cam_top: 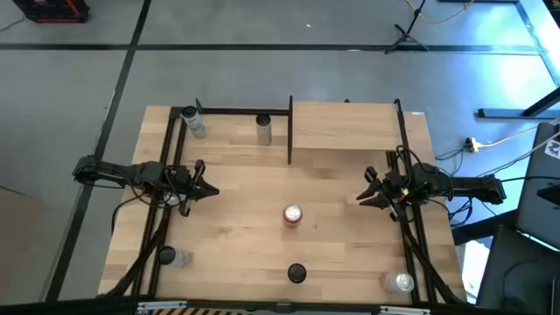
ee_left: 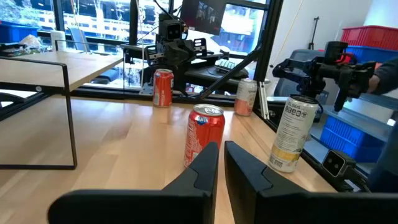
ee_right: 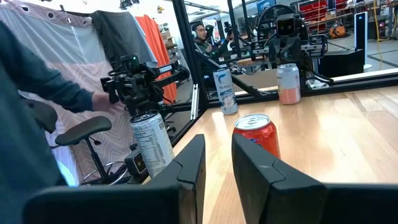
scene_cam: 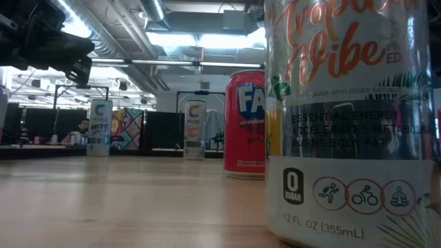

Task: Place canned beverage on shelf

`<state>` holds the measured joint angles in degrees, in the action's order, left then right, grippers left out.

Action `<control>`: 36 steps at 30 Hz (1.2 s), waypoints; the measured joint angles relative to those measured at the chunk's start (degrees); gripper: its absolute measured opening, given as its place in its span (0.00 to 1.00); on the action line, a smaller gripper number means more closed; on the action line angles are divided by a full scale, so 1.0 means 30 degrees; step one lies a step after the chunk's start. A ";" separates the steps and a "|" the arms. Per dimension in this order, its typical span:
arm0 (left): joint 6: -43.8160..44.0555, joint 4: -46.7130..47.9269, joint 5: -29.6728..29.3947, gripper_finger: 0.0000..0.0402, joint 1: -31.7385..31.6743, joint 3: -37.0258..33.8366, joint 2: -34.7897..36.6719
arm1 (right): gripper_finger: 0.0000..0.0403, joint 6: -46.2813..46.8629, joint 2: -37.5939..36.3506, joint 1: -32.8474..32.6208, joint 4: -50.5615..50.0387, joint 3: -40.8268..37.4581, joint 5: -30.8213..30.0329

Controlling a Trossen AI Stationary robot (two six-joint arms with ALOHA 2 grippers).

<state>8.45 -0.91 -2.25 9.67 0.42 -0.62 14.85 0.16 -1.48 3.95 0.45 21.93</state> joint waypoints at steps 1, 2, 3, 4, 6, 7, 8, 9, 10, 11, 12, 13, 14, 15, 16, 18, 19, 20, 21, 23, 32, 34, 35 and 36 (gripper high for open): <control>0.0000 -0.0001 -0.0001 0.06 -0.0005 -0.0005 -0.0007 | 0.17 0.0001 0.0000 0.0000 0.0000 0.0000 0.0000; 0.0009 -0.0009 -0.0074 0.06 0.0002 -0.0001 0.0000 | 0.17 0.0000 0.0000 0.0000 0.0000 0.0000 0.0000; 0.0050 -0.0092 -0.0540 0.06 0.0009 -0.0005 -0.0007 | 0.17 -0.0088 0.0000 0.0000 0.0006 0.0000 -0.0006; 0.0092 -0.0283 -0.1505 0.06 0.0008 -0.0005 -0.0007 | 0.17 -0.0561 0.0000 0.0000 0.0007 0.0000 -0.0146; -0.0046 -0.0545 -0.3166 0.06 -0.0013 -0.0005 0.0000 | 0.17 -0.1751 0.0000 -0.0007 0.0002 -0.0010 -0.1092; -0.0289 -0.0639 -0.3790 0.06 -0.0005 -0.0005 0.0000 | 0.17 -0.2050 0.0002 -0.0006 -0.0014 -0.0017 -0.1597; -0.0522 -0.0706 -0.4385 0.06 0.0001 -0.0005 0.0000 | 0.17 -0.2083 0.0007 0.0000 -0.0047 -0.0022 -0.2013; -0.0676 -0.0755 -0.4837 0.06 -0.0005 -0.0005 0.0000 | 0.17 -0.2077 0.0007 0.0000 -0.0077 -0.0022 -0.2351; -0.0870 -0.0785 -0.5143 0.06 -0.0005 -0.0005 0.0000 | 0.17 -0.2082 0.0007 -0.0007 -0.0099 -0.0022 -0.2581; -0.0951 -0.0800 -0.5245 0.06 -0.0005 -0.0005 0.0000 | 0.17 -0.2079 0.0007 0.0000 -0.0114 -0.0022 -0.2751; -0.0965 -0.0794 -0.5258 0.06 -0.0005 -0.0005 0.0000 | 0.17 -0.2077 0.0007 -0.0004 -0.0126 -0.0022 -0.2832; -0.0969 -0.0800 -0.5268 0.06 -0.0005 -0.0005 0.0000 | 0.17 -0.2077 0.0007 0.0000 -0.0139 -0.0022 -0.2921; -0.0970 -0.0800 -0.5279 0.06 -0.0005 -0.0005 0.0000 | 0.17 -0.2084 0.0007 -0.0007 -0.0150 -0.0022 -0.2947; -0.0969 -0.0800 -0.5281 0.06 -0.0005 -0.0005 0.0000 | 0.17 -0.2077 0.0007 -0.0003 -0.0160 -0.0022 -0.2951; -0.0972 -0.0800 -0.5287 0.06 -0.0005 -0.0005 0.0000 | 0.17 -0.2078 0.0007 -0.0002 -0.0163 -0.0022 -0.3045; -0.1005 -0.0805 -0.5287 0.06 -0.0005 -0.0005 0.0000 | 0.17 -0.2084 0.0007 -0.0007 -0.0269 -0.0022 -0.3984; -0.1005 -0.0807 -0.5287 0.06 -0.0005 -0.0005 0.0000 | 0.17 -0.2079 0.0007 -0.0007 -0.0362 -0.0022 -0.4550; -0.1005 -0.0807 -0.5295 0.06 -0.0005 -0.0005 0.0000 | 0.17 -0.2084 0.0007 -0.0007 -0.0421 -0.0022 -0.5019; -0.1005 -0.0807 -0.5295 0.06 -0.0005 -0.0005 0.0000 | 0.17 -0.2084 0.0007 -0.0007 -0.0423 -0.0022 -0.5461; -0.0913 -0.0824 -0.5295 0.06 -0.0005 -0.0005 0.0000 | 0.17 -0.1897 0.0007 -0.0007 -0.0404 -0.0022 -0.6021; 0.2827 -0.1797 -0.4729 0.06 0.0002 -0.0005 -0.0007 | 0.17 0.0523 0.0007 -0.0007 -0.0301 -0.0022 -0.6448; 0.4264 -0.2428 -0.5086 0.06 0.0002 -0.0005 0.0000 | 0.17 0.2372 0.0007 -0.0007 -0.0299 -0.0022 -0.7180; 0.5110 -0.2740 -0.5329 0.06 0.0002 -0.0005 -0.0003 | 0.17 0.3427 0.0007 -0.0007 -0.0297 -0.0022 -0.7636; 0.6070 -0.3028 -0.5542 0.06 0.0002 -0.0005 -0.0005 | 0.17 0.4476 0.0007 -0.0007 -0.0290 -0.0022 -0.8080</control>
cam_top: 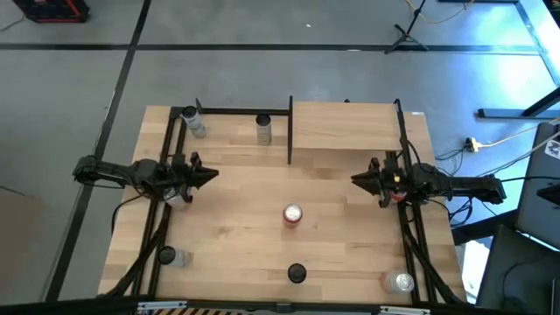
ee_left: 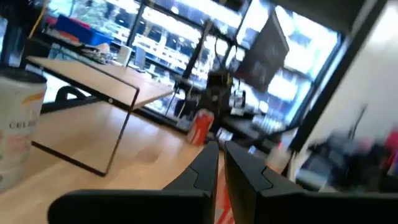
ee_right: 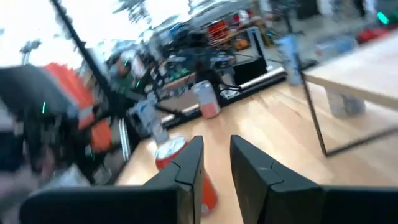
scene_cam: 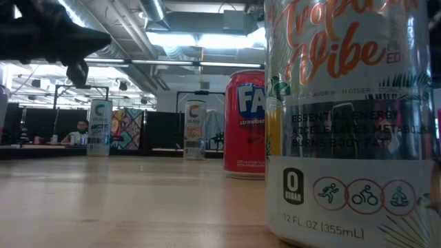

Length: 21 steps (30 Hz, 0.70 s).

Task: Place canned beverage on shelf
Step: Put the top white yellow soda can on the shelf

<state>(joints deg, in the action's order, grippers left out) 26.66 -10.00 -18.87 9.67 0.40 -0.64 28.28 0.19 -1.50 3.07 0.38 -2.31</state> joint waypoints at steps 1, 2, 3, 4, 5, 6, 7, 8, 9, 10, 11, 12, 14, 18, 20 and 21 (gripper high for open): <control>0.1023 -0.0240 -0.0227 0.06 0.0000 0.0000 0.0005 | 0.17 0.0948 0.0000 0.0000 0.0014 0.0000 -0.0342; 0.2095 -0.0322 -0.0522 0.06 0.0000 0.0000 0.0005 | 0.17 0.1785 0.0000 0.0000 0.0028 0.0000 -0.0659; 0.2996 -0.0309 -0.0836 0.06 0.0000 0.0000 0.0005 | 0.17 0.2567 0.0000 0.0000 0.0029 0.0000 -0.0931; 0.3603 -0.0307 -0.1105 0.06 0.0000 0.0000 0.0004 | 0.17 0.3252 0.0000 0.0000 0.0028 0.0000 -0.1216; 0.3846 -0.0314 -0.1260 0.06 0.0000 0.0000 0.0005 | 0.17 0.3647 0.0000 0.0000 0.0028 0.0000 -0.1515; 0.4025 -0.0307 -0.1385 0.06 0.0000 0.0000 0.0005 | 0.17 0.3894 0.0000 0.0000 0.0028 0.0000 -0.1783; 0.4327 -0.0311 -0.1423 0.06 0.0000 0.0000 0.0005 | 0.17 0.3946 0.0000 0.0000 0.0035 0.0000 -0.1975; 0.4735 -0.0330 -0.1529 0.06 0.0000 0.0000 0.0005 | 0.17 0.3948 0.0000 0.0000 0.0043 0.0000 -0.2056; 0.5064 -0.0388 -0.1687 0.06 0.0000 0.0000 0.0002 | 0.17 0.3953 0.0000 0.0000 0.0044 0.0000 -0.2063; 0.5211 -0.0553 -0.1896 0.06 0.0000 0.0000 -0.0002 | 0.17 0.3946 0.0000 0.0000 0.0057 0.0000 -0.2090; 0.5394 -0.0853 -0.2186 0.06 0.0000 0.0000 -0.0001 | 0.17 0.3952 0.0000 0.0000 0.0058 0.0000 -0.2152; 0.5448 -0.1178 -0.2517 0.05 0.0000 0.0000 0.0005 | 0.17 0.3960 0.0000 0.0000 0.0057 0.0000 -0.2232; 0.5335 -0.1366 -0.3155 0.05 0.0000 0.0237 -0.0065 | 0.17 0.3971 0.0000 0.0000 0.0072 0.0000 -0.2237; 0.3957 -0.1400 -0.4838 0.04 0.0000 0.1886 -0.1047 | 0.17 0.3982 0.0000 0.0000 0.0072 0.0000 -0.2237; 0.2936 -0.1414 -0.5475 0.02 0.0000 0.3056 -0.2018 | 0.17 0.3982 0.0000 0.0000 0.0078 0.0000 -0.2244; 0.2433 -0.1400 -0.5869 0.02 0.0000 0.3707 -0.2618 | 0.17 0.3975 0.0000 0.0000 0.0121 0.0000 -0.2279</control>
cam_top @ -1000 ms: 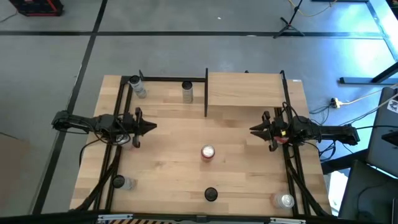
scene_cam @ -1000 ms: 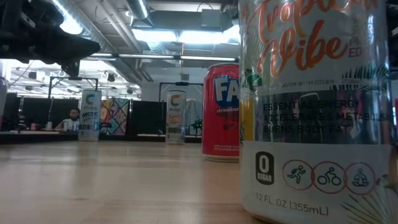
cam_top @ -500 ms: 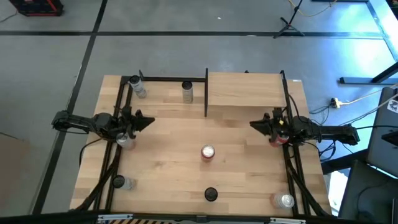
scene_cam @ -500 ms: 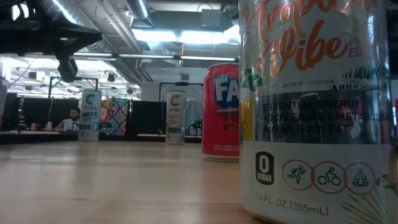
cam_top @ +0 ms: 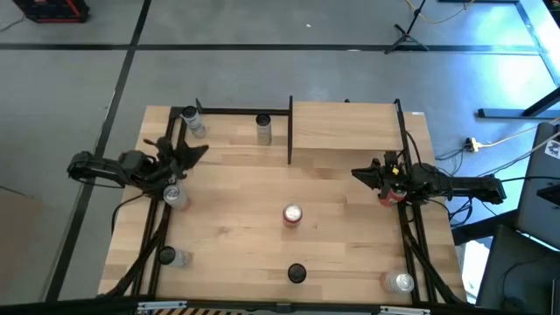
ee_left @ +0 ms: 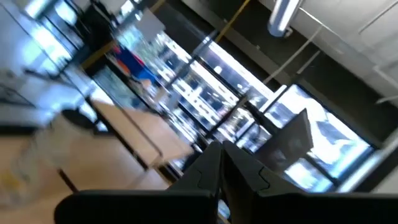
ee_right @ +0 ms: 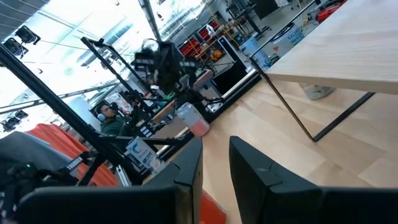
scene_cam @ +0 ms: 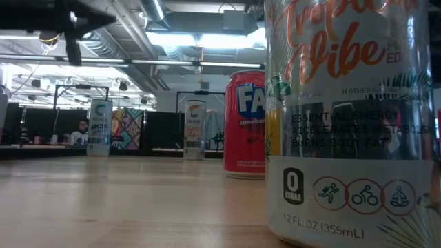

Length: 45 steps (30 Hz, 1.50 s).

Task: Place canned beverage on shelf
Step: Put the top white yellow soda can on the shelf

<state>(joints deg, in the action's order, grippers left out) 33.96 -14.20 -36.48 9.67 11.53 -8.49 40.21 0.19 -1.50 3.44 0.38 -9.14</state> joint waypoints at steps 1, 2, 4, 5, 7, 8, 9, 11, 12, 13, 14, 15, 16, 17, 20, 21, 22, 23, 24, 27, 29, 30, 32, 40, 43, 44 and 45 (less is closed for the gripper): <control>-0.0541 0.0000 -0.0411 0.01 -0.0001 0.0669 -0.0637 | 0.17 -0.0005 0.0000 0.0000 0.0079 0.0000 -0.0210; -0.1145 -0.0001 -0.0752 0.01 -0.0006 0.1345 -0.1299 | 0.17 0.0015 0.0000 0.0000 0.0177 0.0007 -0.0465; -0.2365 -0.0014 -0.1435 0.00 -0.0007 0.2678 -0.2619 | 0.17 0.0007 0.0000 0.0000 0.0416 0.0007 -0.1082; -0.2945 -0.0015 -0.1762 0.00 -0.0007 0.3342 -0.3244 | 0.17 0.0014 0.0000 0.0000 0.0527 0.0007 -0.1401; -0.3914 -0.0044 -0.2642 0.01 -0.0040 0.4707 -0.4384 | 0.17 0.0007 0.0000 0.0000 0.0563 0.0007 -0.2097; -0.4261 -0.0066 -0.3027 0.01 -0.0103 0.5343 -0.4874 | 0.17 0.0007 0.0000 0.0000 0.0536 0.0007 -0.2379; -0.4865 -0.0071 -0.3355 0.02 -0.0223 0.5946 -0.5287 | 0.17 0.0007 0.0000 0.0000 0.0520 0.0007 -0.2649; -0.6087 -0.0044 -0.3516 0.04 -0.0593 0.7043 -0.5974 | 0.17 0.0011 0.0000 0.0000 0.0527 0.0007 -0.3109; -0.6706 -0.0044 -0.3378 0.05 -0.0887 0.7590 -0.6273 | 0.17 0.0025 0.0000 0.0000 0.0527 0.0007 -0.3284; -0.7426 -0.0050 -0.3147 0.07 -0.1201 0.8121 -0.6592 | 0.17 0.0068 0.0000 0.0000 0.0528 0.0007 -0.3490; -0.8158 -0.0045 -0.2921 0.10 -0.1550 0.8604 -0.6921 | 0.17 0.0122 0.0000 0.0000 0.0534 0.0007 -0.3737; -0.8893 -0.0016 -0.2707 0.12 -0.1915 0.9089 -0.7295 | 0.17 0.0201 0.0000 0.0000 0.0541 0.0007 -0.3997; -0.9615 0.0188 -0.2413 0.15 -0.2298 0.9573 -0.7702 | 0.17 0.0382 0.0000 0.0000 0.0548 0.0007 -0.4249; -1.0269 0.0569 -0.2122 0.19 -0.2743 1.0094 -0.8176 | 0.17 0.0578 0.0000 0.0000 0.0551 0.0007 -0.4582; -1.0896 0.3356 -0.1534 0.29 -0.4466 1.1721 -0.9620 | 0.17 0.0692 0.0000 0.0005 0.0642 0.0007 -0.5093; -1.0598 0.4312 -0.1238 0.33 -0.5154 1.2215 -1.0112 | 0.17 0.0691 0.0000 0.0000 0.0762 0.0007 -0.5117; -1.0089 0.5091 -0.0923 0.36 -0.5866 1.2678 -1.0631 | 0.17 0.0677 0.0007 0.0007 0.0951 0.0007 -0.5131; -0.9418 0.5768 -0.0459 0.39 -0.6555 1.3083 -1.1148 | 0.17 0.0670 0.0000 0.0000 0.1069 0.0007 -0.5131; -0.8708 0.6312 0.0206 0.42 -0.7237 1.3419 -1.1656 | 0.17 0.0670 0.0000 0.0000 0.1141 0.0007 -0.5138; -0.7533 0.6932 0.2878 0.49 -0.9130 1.4482 -1.3547 | 0.17 0.0663 0.0007 0.0003 0.1456 0.0007 -0.5117; -0.7497 0.7185 0.4574 0.52 -1.0155 1.5290 -1.4920 | 0.17 0.0653 0.0002 0.0007 0.1809 0.0007 -0.5117; -0.7500 0.7235 0.5326 0.53 -1.0588 1.5805 -1.5640 | 0.17 0.0564 0.0007 0.0002 0.2049 0.0007 -0.5117; -0.7475 0.7510 0.6466 0.53 -1.1324 1.6985 -1.7091 | 0.17 0.0317 0.0000 0.0000 0.2589 0.0007 -0.5117; -0.7456 1.1441 0.9474 0.51 -1.3893 2.1993 -2.1926 | 0.17 -0.0058 0.0007 0.0000 0.3269 0.0015 -0.4869; -0.7433 1.1420 0.8988 0.51 -1.4018 2.2842 -2.2737 | 0.17 -0.0277 0.0007 0.0004 0.3259 0.0015 -0.4794; -0.7354 1.1479 0.8995 0.51 -1.4018 2.2893 -2.2820 | 0.17 -0.0526 0.0007 0.0000 0.3241 0.0015 -0.4789; -0.7452 1.1135 0.8995 0.51 -1.4018 2.2885 -2.2859 | 0.17 -0.0657 0.0007 0.0001 0.3238 0.0015 -0.4789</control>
<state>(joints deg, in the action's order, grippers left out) 11.60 19.21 -9.50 -32.38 80.18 -77.07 38.24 0.21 -1.50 13.15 0.43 -23.51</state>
